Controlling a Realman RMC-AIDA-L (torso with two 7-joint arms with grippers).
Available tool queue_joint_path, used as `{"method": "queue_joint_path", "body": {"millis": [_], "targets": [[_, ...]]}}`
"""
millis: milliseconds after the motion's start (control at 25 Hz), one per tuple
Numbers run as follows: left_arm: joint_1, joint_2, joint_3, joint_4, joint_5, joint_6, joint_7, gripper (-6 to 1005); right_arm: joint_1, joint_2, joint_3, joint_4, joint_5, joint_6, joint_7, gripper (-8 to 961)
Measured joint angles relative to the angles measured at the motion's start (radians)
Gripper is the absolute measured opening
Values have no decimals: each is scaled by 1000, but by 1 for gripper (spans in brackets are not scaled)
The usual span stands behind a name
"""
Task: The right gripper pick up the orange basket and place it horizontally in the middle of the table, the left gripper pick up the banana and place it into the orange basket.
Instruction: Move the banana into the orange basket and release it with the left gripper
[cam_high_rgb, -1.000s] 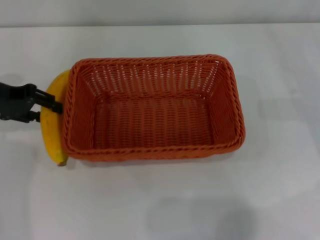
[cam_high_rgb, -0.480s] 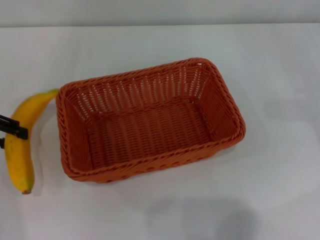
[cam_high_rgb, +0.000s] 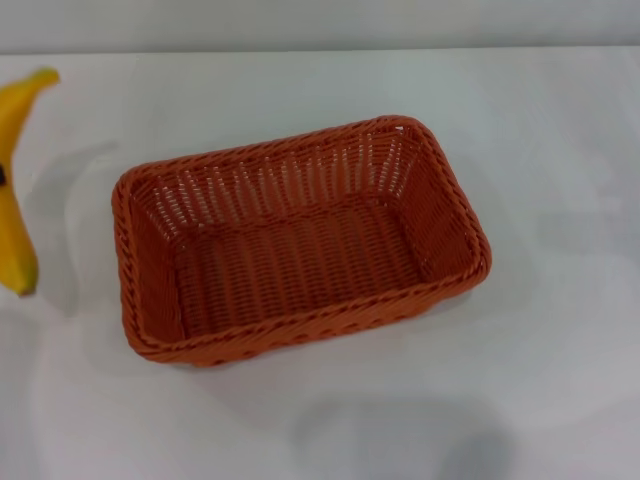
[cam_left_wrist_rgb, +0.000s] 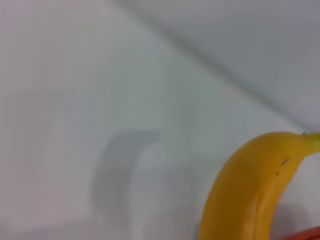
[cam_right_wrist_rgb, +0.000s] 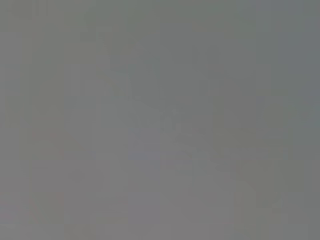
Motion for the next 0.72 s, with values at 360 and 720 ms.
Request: {"method": "queue_joint_path", "body": {"millis": [360,720], "targets": [[-115,26,2,-153,-179,216,213,511,-2,-2,0,0,0,0,0,860],[-374,14,3,37,108,171,364,513,17,1,0,4,0,-2,1,860]]}}
